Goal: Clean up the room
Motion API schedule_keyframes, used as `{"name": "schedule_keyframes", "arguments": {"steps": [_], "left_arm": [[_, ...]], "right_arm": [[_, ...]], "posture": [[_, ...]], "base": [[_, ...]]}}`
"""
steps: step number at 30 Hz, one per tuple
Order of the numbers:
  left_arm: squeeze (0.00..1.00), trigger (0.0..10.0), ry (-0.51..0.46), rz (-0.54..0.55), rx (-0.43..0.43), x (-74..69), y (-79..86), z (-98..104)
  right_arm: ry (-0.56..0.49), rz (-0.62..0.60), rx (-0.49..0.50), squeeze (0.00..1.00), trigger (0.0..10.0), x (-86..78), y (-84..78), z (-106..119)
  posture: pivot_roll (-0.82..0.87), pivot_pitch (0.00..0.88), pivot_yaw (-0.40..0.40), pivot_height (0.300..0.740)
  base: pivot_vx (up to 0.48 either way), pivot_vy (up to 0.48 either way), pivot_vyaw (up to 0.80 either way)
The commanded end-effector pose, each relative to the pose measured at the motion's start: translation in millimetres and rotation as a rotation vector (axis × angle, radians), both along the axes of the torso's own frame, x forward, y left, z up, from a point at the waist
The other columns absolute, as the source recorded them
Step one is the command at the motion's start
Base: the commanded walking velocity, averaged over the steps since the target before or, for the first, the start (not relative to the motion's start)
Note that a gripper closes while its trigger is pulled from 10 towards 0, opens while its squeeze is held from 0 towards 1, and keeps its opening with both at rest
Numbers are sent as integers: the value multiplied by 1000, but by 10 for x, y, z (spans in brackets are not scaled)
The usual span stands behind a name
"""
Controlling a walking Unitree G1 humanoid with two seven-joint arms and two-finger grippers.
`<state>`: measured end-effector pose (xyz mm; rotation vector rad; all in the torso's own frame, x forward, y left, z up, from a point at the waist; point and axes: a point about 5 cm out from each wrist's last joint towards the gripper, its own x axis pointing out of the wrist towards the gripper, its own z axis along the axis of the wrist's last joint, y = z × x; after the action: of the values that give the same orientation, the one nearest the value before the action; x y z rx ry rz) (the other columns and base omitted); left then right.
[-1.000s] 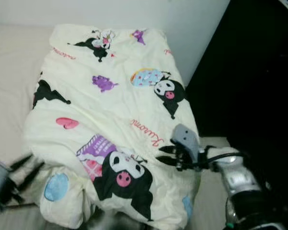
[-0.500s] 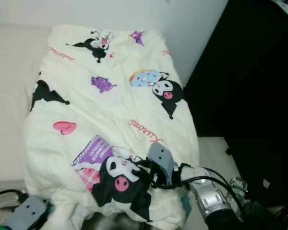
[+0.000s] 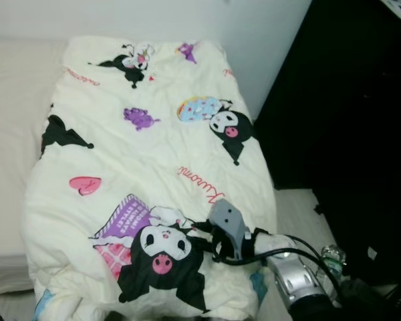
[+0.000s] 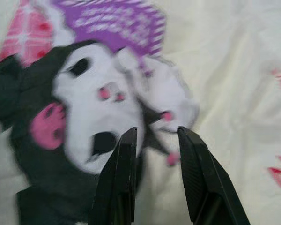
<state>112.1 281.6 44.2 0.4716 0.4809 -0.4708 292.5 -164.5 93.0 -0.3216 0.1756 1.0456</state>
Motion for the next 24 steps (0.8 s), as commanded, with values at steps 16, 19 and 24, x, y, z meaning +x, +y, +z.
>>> {"name": "schedule_keyframes", "arguments": {"steps": [16,19,24], "left_arm": [[0,10000,-587,326,-119,1318,-632,593],[0,10000,-586,378,-120,1409,-787,503],[0,10000,-551,415,-241,1515,-932,479]], "right_arm": [[-22,-571,337,0,10000,204,278,-130],[-10,-650,379,0,10000,164,340,-211],[-4,-688,403,0,10000,137,457,-247]], "posture": [[75,45,-82,597],[62,30,-76,606],[52,11,-69,621]], "base": [[0,0,0],[0,0,0],[0,0,0]]}}
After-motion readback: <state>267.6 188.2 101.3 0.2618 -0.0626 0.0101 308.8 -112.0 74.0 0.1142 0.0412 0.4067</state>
